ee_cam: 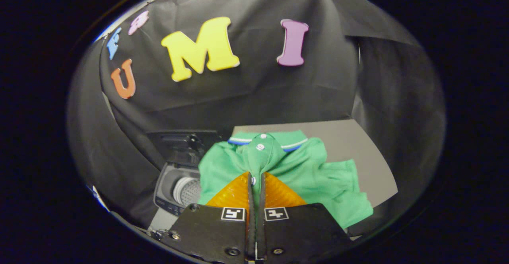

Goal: Put the clothes into the washing machine and then close the washing machine lid.

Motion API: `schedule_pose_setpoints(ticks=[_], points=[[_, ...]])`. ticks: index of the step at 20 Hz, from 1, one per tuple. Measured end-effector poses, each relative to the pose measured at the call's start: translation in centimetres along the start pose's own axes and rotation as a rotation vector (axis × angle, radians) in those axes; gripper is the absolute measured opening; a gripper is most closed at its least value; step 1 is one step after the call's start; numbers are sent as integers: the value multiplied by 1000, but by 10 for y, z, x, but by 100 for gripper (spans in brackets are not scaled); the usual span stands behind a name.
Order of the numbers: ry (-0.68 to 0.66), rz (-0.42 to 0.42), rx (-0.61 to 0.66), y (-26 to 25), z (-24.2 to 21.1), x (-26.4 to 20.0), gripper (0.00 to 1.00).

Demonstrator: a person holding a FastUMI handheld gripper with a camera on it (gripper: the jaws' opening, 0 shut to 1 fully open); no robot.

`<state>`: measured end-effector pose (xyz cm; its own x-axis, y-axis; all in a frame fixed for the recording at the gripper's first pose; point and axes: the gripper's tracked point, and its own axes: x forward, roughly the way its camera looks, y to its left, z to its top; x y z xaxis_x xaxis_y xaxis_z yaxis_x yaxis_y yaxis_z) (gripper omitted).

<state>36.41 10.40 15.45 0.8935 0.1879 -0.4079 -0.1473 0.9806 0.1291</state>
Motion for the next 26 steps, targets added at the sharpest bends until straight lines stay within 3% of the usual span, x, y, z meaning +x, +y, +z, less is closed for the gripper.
schedule_pose_setpoints(ticks=[8,14,18,26], points=[[-234,122,-19,88,27,-120,5],[-317,253,-10,169,45,-153,5],[-310,315,-42,224,47,-139,5],[-201,394,-89,310,33,-43,5]])
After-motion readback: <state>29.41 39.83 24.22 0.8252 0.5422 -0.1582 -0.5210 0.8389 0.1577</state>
